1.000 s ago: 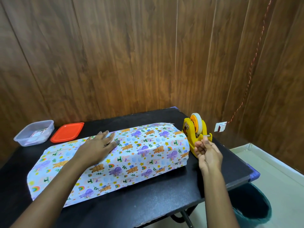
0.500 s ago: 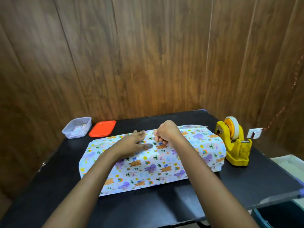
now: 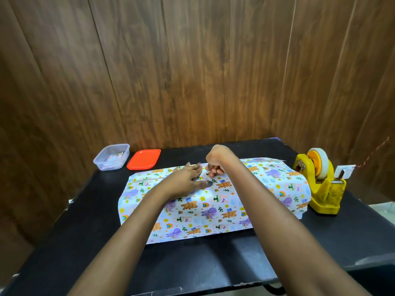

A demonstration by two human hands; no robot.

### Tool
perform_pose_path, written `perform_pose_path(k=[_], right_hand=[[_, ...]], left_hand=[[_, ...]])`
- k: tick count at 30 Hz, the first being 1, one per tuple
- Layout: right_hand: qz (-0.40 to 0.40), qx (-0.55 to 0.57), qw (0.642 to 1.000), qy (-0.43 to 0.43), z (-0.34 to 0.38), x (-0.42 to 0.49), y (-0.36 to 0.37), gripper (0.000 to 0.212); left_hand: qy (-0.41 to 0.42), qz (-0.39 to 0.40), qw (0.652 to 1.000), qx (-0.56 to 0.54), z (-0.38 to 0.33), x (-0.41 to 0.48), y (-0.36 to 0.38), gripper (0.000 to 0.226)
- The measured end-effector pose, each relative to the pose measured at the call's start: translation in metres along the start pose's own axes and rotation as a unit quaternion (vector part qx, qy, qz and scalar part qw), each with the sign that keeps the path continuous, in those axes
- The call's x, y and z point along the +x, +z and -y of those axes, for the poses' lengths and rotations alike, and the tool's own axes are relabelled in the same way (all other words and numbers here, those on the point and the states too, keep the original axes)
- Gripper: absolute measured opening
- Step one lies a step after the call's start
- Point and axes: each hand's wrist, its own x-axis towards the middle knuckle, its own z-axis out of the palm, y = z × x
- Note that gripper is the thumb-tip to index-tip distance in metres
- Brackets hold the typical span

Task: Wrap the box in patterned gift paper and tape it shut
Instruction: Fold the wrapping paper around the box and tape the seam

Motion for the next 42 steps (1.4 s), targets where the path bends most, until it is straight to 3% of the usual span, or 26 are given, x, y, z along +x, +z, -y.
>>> perform_pose_path(k=[2,4,6,8,9,12,15,24,29,32,35,38,40,42], right_hand=[[0.031,-0.036,0.999,0.027,-0.004,-0.001,-0.007,0.035],[0.004,-0.039,0.999,0.023,-0.012,-0.004,-0.012,0.034],[-0.117,-0.026,0.992,-0.049,-0.024,-0.006,-0.01,0.03],[-0.25,-0.033,0.951,-0.178,-0.037,-0.007,-0.004,0.013],[-0.273,-0.061,0.931,-0.235,-0.042,-0.009,0.001,0.015],[-0.182,-0.197,0.905,-0.329,-0.052,-0.007,0.015,0.031],[-0.08,-0.297,0.897,-0.318,-0.06,-0.005,0.024,0.047],[-0.123,-0.366,0.866,-0.317,-0.062,-0.02,0.013,0.045],[-0.111,-0.277,0.899,-0.319,-0.072,-0.019,0.014,0.042],[-0.167,-0.054,0.925,-0.338,-0.089,-0.026,0.003,0.032],[-0.305,0.11,0.901,-0.288,-0.121,-0.029,-0.014,0.023],[-0.462,0.11,0.867,-0.149,-0.174,-0.023,-0.039,0.024],[-0.504,0.072,0.86,-0.019,-0.206,-0.021,-0.053,0.033],[-0.476,0.063,0.874,0.068,-0.229,-0.023,-0.065,0.041]], left_hand=[[-0.003,0.003,1.0,0.0,0.0,0.0,-0.001,0.069],[-0.005,0.007,1.0,0.0,0.0,-0.001,0.0,0.07],[-0.002,0.01,1.0,0.0,0.0,-0.002,0.0,0.071],[-0.001,0.011,1.0,0.001,0.0,-0.003,-0.001,0.071],[-0.001,0.011,1.0,0.003,0.0,-0.003,-0.001,0.07],[-0.002,0.008,1.0,0.006,-0.001,-0.003,-0.002,0.069],[-0.001,0.009,1.0,0.011,0.0,-0.004,-0.002,0.066],[-0.014,0.026,0.999,0.015,-0.001,-0.003,-0.002,0.067],[-0.024,0.035,0.999,0.023,-0.002,-0.004,-0.004,0.068],[-0.044,0.042,0.995,0.075,-0.011,0.0,-0.009,0.066],[-0.088,0.005,0.99,0.109,-0.019,0.009,-0.003,0.066],[-0.144,-0.003,0.982,0.121,-0.035,0.018,0.016,0.078],[-0.167,-0.015,0.977,0.134,-0.041,0.019,0.023,0.078],[-0.172,-0.022,0.975,0.142,-0.042,0.019,0.025,0.075]])
